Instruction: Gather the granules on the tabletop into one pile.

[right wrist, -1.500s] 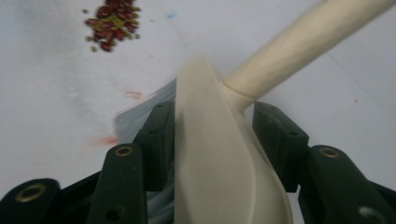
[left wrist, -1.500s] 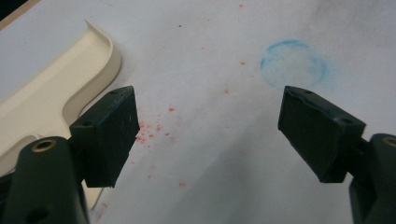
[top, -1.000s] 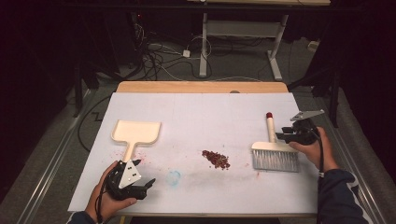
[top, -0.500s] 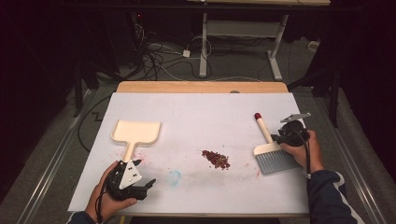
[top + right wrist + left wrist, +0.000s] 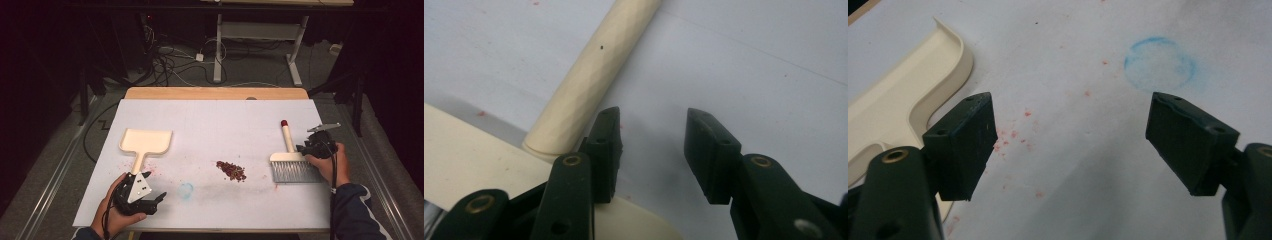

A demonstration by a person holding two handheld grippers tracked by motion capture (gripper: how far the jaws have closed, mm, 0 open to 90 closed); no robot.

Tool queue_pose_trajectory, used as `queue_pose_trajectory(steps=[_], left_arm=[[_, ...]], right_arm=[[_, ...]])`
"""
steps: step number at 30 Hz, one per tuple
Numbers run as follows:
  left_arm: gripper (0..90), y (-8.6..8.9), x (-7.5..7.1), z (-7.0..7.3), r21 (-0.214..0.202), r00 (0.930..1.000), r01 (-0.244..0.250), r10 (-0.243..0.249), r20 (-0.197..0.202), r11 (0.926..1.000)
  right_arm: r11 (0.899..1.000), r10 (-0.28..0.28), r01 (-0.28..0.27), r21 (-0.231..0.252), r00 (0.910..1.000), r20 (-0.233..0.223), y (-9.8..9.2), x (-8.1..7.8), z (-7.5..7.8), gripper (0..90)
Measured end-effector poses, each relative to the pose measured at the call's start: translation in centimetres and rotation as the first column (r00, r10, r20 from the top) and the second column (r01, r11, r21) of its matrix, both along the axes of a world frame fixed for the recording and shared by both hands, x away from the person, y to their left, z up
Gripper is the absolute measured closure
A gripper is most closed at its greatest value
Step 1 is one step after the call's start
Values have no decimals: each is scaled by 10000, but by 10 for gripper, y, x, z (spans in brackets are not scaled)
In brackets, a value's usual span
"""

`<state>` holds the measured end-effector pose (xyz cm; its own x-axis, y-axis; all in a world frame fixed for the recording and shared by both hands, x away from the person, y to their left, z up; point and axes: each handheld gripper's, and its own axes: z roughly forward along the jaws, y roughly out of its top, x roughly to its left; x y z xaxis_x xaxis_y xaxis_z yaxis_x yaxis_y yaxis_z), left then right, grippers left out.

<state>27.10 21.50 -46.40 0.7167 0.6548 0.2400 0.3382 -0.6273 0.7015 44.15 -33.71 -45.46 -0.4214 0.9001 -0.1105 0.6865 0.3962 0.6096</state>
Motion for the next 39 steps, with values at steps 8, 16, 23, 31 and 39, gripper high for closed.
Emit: queue_pose_trajectory(steps=[8,16,23,31,39], left_arm=[[197,1,0,1,23,10000,10,-10,19,10000],[196,1,0,1,20,10000,-23,23,41,10000],[196,2,-1,1,7,10000,-52,52,66,10000],[196,2,1,2,-26,10000,-65,66,60,10000],[196,3,4,3,-219,9998,-160,163,127,9996]], right_arm=[[10000,-7,6,83,9999,154,-3,1,-2,541],[9931,356,-521,1047,9875,1538,-4,-8,15,485],[9830,675,-1101,1472,9610,2682,3,-20,32,403],[9711,702,-1465,1883,9299,3611,14,-42,52,308],[9587,1297,-2242,1750,8923,4325,32,-75,59,276]])
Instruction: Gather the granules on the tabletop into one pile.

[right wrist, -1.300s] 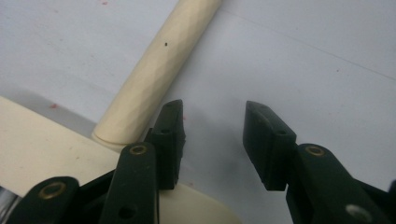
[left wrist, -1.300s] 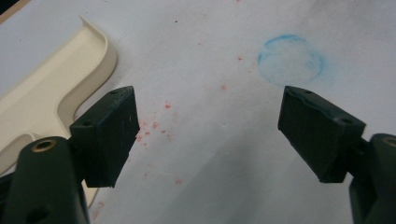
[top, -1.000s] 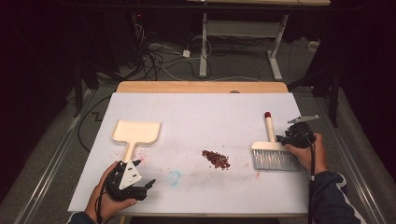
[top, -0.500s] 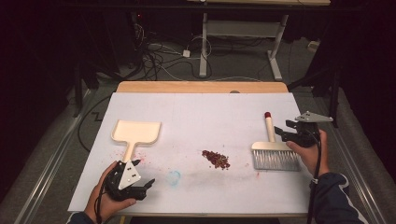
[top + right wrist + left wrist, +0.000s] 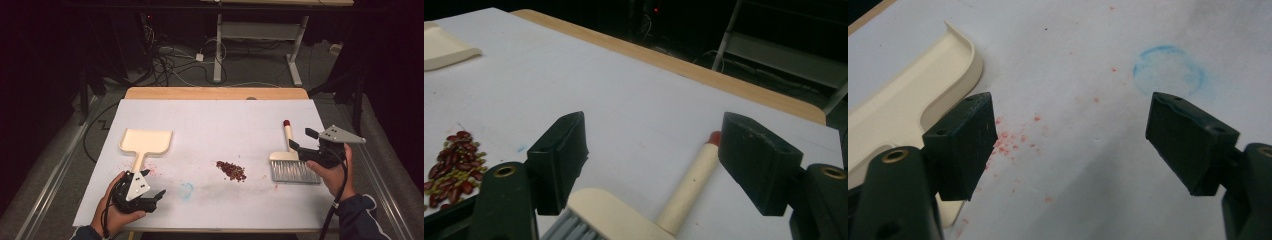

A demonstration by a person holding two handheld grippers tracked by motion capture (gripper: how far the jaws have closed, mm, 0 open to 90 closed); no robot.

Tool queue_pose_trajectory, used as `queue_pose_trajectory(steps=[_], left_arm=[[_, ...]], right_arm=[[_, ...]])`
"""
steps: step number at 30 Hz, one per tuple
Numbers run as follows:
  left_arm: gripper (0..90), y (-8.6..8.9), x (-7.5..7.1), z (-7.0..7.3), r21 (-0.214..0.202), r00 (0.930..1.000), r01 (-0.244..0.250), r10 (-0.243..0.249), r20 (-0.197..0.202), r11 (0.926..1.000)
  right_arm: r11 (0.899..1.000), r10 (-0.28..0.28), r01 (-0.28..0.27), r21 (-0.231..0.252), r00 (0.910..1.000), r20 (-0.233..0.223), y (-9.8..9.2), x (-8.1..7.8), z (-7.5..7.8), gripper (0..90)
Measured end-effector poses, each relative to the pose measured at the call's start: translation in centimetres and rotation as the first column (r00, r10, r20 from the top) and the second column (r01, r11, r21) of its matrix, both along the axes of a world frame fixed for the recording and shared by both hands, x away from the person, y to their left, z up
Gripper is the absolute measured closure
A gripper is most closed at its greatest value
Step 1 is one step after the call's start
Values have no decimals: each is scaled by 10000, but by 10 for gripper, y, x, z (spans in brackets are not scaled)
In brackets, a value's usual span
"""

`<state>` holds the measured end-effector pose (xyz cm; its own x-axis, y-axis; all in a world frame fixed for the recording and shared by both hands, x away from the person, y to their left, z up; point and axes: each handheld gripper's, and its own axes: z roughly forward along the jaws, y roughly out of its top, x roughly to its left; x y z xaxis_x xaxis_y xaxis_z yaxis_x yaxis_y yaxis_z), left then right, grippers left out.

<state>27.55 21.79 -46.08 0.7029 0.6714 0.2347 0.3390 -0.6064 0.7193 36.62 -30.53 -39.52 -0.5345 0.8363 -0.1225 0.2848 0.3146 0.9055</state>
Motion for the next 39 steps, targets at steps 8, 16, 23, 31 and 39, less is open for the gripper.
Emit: queue_pose_trajectory(steps=[8,16,23,31,39], left_arm=[[196,-3,6,0,46,10000,49,-50,53,10000],[193,-9,12,2,-49,9997,188,-188,158,9998],[193,-14,15,3,-63,9994,238,-236,265,9997],[190,-16,15,2,92,9989,303,-306,351,9995],[190,-15,15,1,104,9992,233,-237,334,9997]], right_arm=[[9977,548,-532,-422,9978,380,14,-33,-13,250],[9947,727,-693,-756,9964,432,24,-69,-42,223],[9934,773,-718,-892,9952,601,19,-91,-51,216],[9915,556,-466,-1214,9958,720,19,-94,-50,214],[9902,624,-521,-1292,9950,774,20,-91,-50,214]])
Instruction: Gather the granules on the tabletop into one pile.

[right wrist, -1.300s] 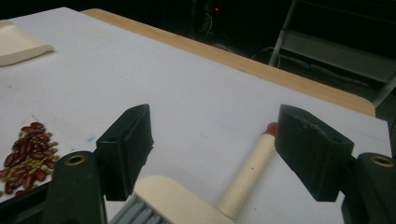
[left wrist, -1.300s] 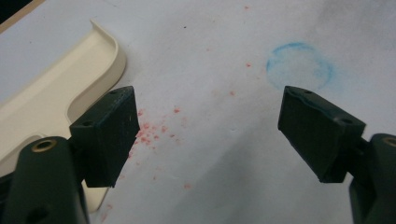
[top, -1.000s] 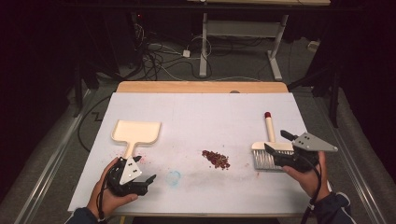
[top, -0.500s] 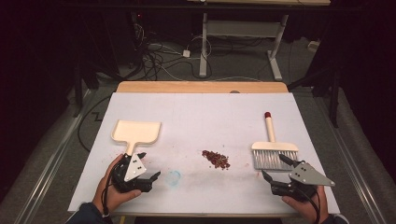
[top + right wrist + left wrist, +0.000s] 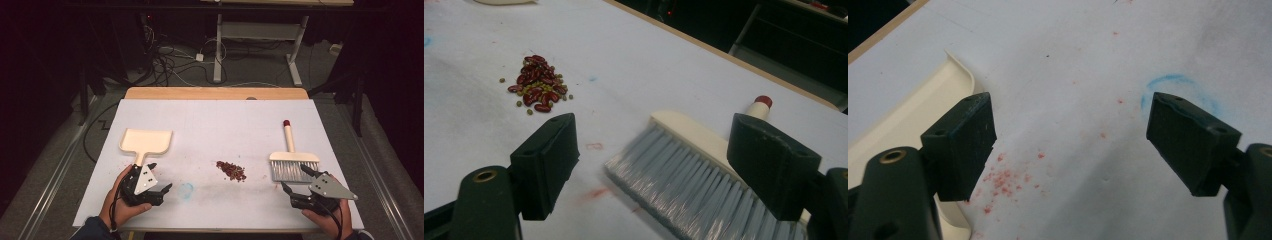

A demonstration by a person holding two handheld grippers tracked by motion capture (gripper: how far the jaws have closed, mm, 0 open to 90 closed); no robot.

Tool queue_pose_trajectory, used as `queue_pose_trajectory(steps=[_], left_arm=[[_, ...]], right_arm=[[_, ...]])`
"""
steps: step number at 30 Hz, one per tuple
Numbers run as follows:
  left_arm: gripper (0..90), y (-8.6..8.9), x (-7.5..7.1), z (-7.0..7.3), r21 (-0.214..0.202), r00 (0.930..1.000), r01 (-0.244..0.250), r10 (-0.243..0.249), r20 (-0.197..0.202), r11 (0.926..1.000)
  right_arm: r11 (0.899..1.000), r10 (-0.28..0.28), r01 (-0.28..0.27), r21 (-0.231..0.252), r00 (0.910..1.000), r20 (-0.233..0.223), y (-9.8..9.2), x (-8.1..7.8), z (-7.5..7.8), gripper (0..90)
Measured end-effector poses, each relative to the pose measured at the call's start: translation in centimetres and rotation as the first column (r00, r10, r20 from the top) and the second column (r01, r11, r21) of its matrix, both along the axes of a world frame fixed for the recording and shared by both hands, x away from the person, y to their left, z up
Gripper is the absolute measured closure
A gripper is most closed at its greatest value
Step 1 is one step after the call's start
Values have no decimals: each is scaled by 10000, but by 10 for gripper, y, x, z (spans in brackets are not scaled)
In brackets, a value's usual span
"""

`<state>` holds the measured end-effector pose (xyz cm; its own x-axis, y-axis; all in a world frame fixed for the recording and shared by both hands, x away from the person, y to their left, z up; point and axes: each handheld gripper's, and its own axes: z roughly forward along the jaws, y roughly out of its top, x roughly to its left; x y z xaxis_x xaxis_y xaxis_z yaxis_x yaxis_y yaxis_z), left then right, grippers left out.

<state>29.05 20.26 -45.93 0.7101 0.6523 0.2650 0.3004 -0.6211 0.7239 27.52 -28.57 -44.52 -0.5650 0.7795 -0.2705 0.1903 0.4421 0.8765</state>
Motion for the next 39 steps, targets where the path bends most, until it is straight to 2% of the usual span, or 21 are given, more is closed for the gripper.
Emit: queue_pose_trajectory(steps=[39], left_arm=[[189,0,-1,1,-1,10000,0,0,39,10000]], right_arm=[[9999,83,-80,-131,9996,262,5,-5,3,208]])
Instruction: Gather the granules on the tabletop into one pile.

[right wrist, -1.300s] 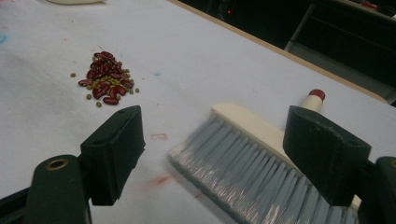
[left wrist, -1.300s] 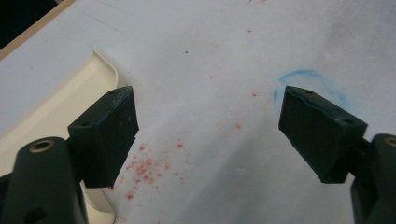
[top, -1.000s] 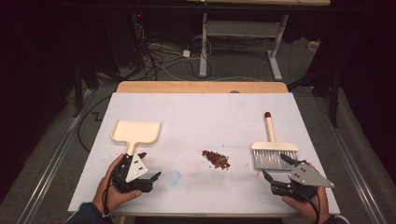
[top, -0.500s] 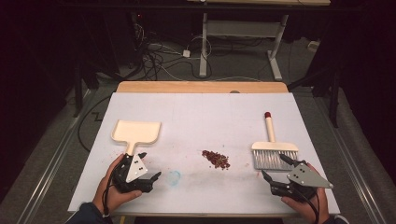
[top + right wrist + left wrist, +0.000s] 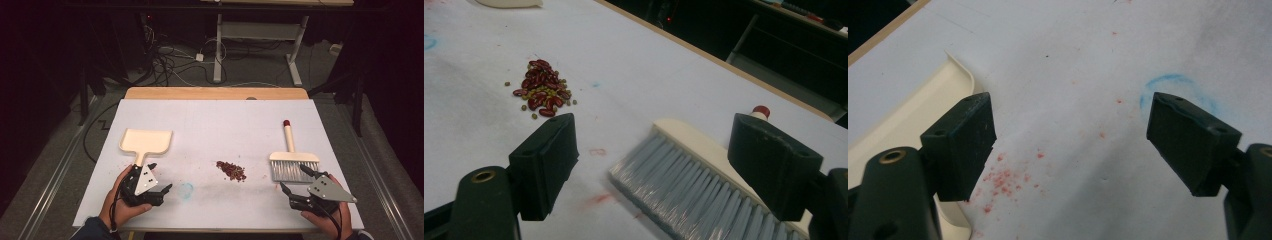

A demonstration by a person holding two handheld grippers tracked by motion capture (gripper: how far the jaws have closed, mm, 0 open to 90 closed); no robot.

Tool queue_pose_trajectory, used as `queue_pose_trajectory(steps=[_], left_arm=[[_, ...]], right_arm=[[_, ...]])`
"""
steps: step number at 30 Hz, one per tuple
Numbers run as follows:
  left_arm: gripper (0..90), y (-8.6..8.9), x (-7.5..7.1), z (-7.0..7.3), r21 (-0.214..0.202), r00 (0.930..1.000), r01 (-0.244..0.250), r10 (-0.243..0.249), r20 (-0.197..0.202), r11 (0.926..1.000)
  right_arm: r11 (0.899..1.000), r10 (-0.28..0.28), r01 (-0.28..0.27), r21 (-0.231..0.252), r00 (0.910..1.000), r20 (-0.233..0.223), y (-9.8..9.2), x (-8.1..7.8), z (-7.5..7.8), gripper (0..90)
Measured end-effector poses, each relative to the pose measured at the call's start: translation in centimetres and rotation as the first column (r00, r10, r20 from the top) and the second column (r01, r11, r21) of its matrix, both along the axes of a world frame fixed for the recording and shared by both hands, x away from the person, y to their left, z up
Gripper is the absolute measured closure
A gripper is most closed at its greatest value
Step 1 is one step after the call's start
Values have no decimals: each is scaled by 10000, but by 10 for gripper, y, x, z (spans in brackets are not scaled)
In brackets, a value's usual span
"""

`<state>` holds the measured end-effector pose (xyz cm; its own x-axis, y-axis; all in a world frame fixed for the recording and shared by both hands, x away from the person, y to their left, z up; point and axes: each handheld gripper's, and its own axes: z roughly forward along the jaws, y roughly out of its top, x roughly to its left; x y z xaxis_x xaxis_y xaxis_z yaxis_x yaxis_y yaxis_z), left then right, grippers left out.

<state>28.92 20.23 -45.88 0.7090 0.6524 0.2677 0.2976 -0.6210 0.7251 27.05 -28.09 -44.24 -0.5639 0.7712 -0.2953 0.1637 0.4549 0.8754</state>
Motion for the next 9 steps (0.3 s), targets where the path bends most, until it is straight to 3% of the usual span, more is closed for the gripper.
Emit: queue_pose_trajectory(steps=[9], left_arm=[[178,-1,2,0,-21,10000,-67,67,-30,10000]], right_arm=[[10000,-51,52,-24,10000,48,-1,0,0,204]])
